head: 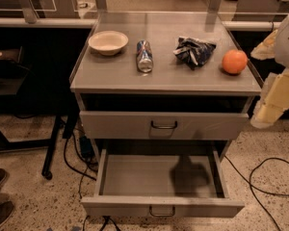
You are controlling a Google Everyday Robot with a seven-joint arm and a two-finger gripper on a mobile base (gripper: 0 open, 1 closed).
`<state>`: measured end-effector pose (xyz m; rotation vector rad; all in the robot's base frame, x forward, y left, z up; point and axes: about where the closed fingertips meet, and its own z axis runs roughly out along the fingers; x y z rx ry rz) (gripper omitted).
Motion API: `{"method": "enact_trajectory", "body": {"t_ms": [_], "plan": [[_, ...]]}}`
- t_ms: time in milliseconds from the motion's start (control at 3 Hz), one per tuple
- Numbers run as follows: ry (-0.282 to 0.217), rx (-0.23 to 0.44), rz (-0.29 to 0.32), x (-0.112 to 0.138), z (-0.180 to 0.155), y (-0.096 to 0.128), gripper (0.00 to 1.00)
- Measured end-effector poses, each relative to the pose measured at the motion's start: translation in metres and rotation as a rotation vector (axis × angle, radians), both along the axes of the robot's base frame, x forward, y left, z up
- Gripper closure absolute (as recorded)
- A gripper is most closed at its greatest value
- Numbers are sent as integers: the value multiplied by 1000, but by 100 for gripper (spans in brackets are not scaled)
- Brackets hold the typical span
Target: Close middle drawer
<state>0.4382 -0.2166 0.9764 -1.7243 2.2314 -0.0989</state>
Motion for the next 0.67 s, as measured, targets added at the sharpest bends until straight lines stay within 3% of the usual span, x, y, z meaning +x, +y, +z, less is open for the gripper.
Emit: {"method": "enact_trajectory", "body": {"t_ms": [667], "plan": [[0,0,0,0,0,0,64]]}}
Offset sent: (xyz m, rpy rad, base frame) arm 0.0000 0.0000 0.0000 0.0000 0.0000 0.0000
